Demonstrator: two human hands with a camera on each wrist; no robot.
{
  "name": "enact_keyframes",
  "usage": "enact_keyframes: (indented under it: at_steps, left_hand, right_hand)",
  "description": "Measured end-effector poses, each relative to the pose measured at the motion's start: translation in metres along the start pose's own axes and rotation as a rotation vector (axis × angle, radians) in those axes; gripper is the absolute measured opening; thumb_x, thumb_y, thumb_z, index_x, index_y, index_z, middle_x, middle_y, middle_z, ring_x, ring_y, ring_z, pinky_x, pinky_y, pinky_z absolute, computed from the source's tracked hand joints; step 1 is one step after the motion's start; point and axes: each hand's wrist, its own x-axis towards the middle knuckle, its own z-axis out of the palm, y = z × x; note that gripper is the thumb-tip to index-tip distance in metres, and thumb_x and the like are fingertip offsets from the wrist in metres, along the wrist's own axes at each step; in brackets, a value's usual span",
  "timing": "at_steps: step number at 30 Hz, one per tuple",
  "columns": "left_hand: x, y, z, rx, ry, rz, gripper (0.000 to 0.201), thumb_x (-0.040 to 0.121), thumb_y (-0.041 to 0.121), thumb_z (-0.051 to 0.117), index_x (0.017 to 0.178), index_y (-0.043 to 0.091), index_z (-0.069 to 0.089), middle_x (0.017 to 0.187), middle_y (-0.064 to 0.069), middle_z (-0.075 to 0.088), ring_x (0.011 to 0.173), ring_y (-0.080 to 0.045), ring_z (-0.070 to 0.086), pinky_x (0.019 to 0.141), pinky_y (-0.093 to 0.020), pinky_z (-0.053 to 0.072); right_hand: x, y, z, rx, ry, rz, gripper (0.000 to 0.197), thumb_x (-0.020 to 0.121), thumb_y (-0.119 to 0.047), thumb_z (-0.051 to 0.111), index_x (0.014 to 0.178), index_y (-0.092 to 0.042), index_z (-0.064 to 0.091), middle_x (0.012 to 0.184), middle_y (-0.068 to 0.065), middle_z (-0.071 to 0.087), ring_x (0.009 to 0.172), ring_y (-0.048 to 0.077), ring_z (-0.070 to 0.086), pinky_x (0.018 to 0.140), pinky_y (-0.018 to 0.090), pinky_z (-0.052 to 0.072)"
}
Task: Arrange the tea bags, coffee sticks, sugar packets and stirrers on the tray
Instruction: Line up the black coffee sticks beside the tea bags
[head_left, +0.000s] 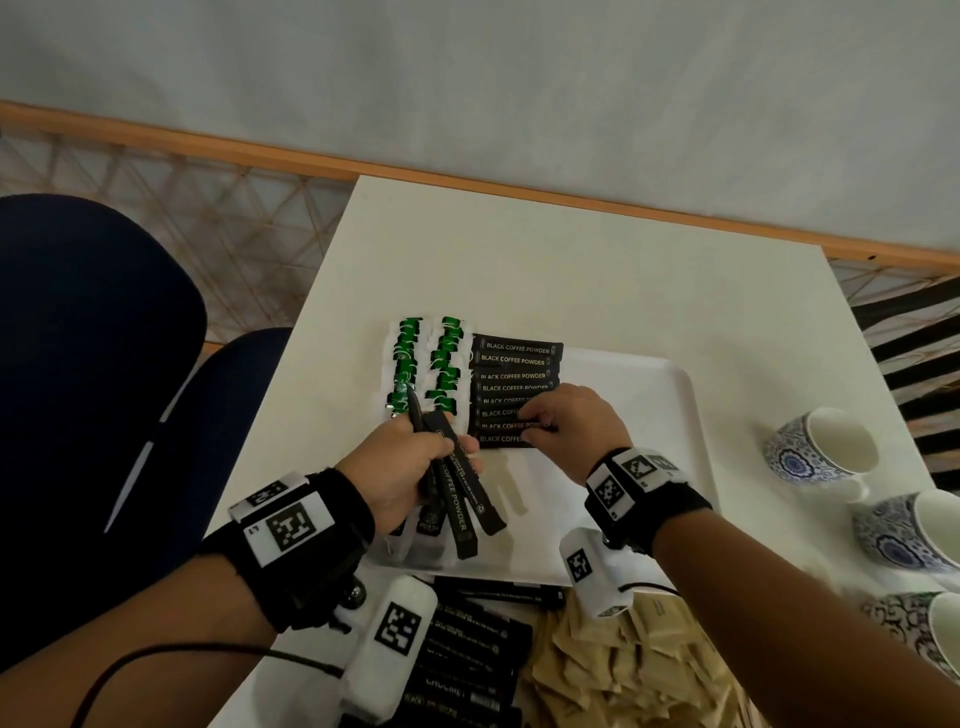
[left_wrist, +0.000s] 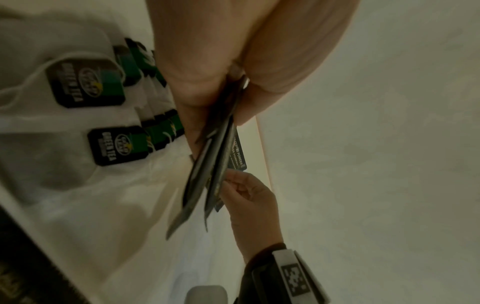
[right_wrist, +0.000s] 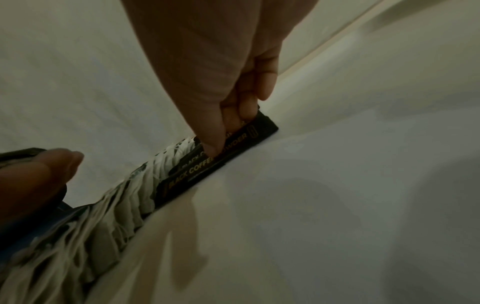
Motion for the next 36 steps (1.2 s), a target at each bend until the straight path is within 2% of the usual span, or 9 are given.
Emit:
enact_keyframes:
  at_steps: [6, 9, 14, 18, 26, 29, 31, 33, 36]
  left_hand:
    - [0.003, -0.013, 0.021, 0.079, -0.065, -0.102, 0.033, 0.095, -0.008, 0.041, 0.122, 0.008, 0.047, 0.111, -0.019, 0.062, 0.08, -0.03, 0.069, 0.072, -0.04, 0.056]
    - [0.005, -0.02, 0.03, 0.105, -0.072, -0.135, 0.027, 0.094, -0.009, 0.039, 0.113, 0.008, 0.049, 0.1, -0.016, 0.058, 0.074, -0.028, 0.069, 0.069, -0.039, 0.056]
    - [0.011, -0.027, 0.036, 0.109, -0.018, -0.098, 0.031, 0.094, -0.009, 0.037, 0.113, 0.011, 0.051, 0.089, -0.012, 0.057, 0.074, -0.028, 0.069, 0.087, -0.047, 0.049]
    - [0.012, -0.025, 0.037, 0.099, -0.001, -0.073, 0.03, 0.095, -0.009, 0.037, 0.101, 0.015, 0.054, 0.088, -0.01, 0.057, 0.075, -0.027, 0.067, 0.088, -0.046, 0.049]
    - [0.014, -0.022, 0.034, 0.069, 0.007, -0.043, 0.03, 0.096, -0.009, 0.038, 0.107, 0.013, 0.056, 0.093, -0.01, 0.059, 0.08, -0.026, 0.066, 0.079, -0.039, 0.053]
    - [0.013, -0.023, 0.032, 0.084, -0.012, -0.024, 0.033, 0.095, -0.008, 0.042, 0.121, 0.009, 0.052, 0.109, -0.016, 0.064, 0.084, -0.026, 0.067, 0.076, -0.037, 0.055]
    - [0.011, -0.024, 0.03, 0.087, -0.023, 0.001, 0.028, 0.095, -0.005, 0.046, 0.12, 0.007, 0.054, 0.107, -0.017, 0.068, 0.087, -0.027, 0.068, 0.073, -0.039, 0.057]
    - [0.011, -0.023, 0.029, 0.074, -0.015, 0.035, 0.025, 0.094, -0.001, 0.052, 0.117, 0.008, 0.057, 0.105, -0.017, 0.07, 0.087, -0.027, 0.068, 0.068, -0.039, 0.059]
    - [0.01, -0.022, 0.028, 0.061, 0.005, 0.09, 0.023, 0.093, 0.003, 0.056, 0.115, 0.009, 0.06, 0.106, -0.017, 0.069, 0.081, -0.026, 0.07, 0.064, -0.036, 0.059]
  right_hand:
    - [-0.006, 0.011, -0.002, 0.121, 0.048, 0.017, 0.047, 0.084, -0.01, 0.056, 0.13, -0.019, 0.048, 0.13, 0.001, 0.05, 0.121, 0.018, 0.043, 0.098, 0.024, 0.036]
    - [-0.005, 0.015, -0.004, 0.138, -0.009, 0.04, 0.056, 0.084, -0.002, 0.049, 0.136, -0.02, 0.04, 0.138, 0.0, 0.046, 0.126, 0.018, 0.041, 0.101, 0.026, 0.034]
    - [-0.006, 0.02, -0.004, 0.165, -0.029, 0.035, 0.059, 0.084, -0.002, 0.049, 0.139, -0.02, 0.036, 0.137, 0.001, 0.046, 0.127, 0.018, 0.04, 0.102, 0.026, 0.033]
    - [-0.007, 0.025, 0.0, 0.191, -0.002, 0.03, 0.058, 0.085, -0.005, 0.05, 0.139, -0.021, 0.036, 0.138, 0.002, 0.045, 0.128, 0.017, 0.041, 0.102, 0.025, 0.034]
    - [-0.01, 0.026, 0.001, 0.248, -0.004, 0.064, 0.059, 0.085, -0.005, 0.05, 0.139, -0.024, 0.034, 0.138, -0.001, 0.043, 0.125, 0.014, 0.041, 0.1, 0.025, 0.035]
    - [-0.014, 0.021, -0.003, 0.27, 0.083, 0.026, 0.051, 0.088, -0.012, 0.054, 0.135, -0.025, 0.041, 0.131, -0.005, 0.048, 0.118, 0.011, 0.045, 0.098, 0.029, 0.041]
    - [-0.017, 0.01, -0.007, 0.356, 0.085, 0.011, 0.038, 0.09, -0.018, 0.057, 0.127, -0.025, 0.052, 0.118, -0.007, 0.055, 0.107, 0.007, 0.051, 0.094, 0.028, 0.044]
    - [-0.022, -0.002, -0.009, 0.499, -0.037, 0.041, 0.027, 0.09, -0.029, 0.061, 0.117, -0.025, 0.06, 0.108, -0.007, 0.064, 0.097, 0.005, 0.06, 0.091, 0.029, 0.049]
    - [-0.03, -0.013, -0.008, 0.591, -0.232, 0.082, 0.034, 0.085, -0.044, 0.063, 0.115, -0.029, 0.061, 0.099, -0.007, 0.071, 0.091, 0.007, 0.067, 0.09, 0.035, 0.053]
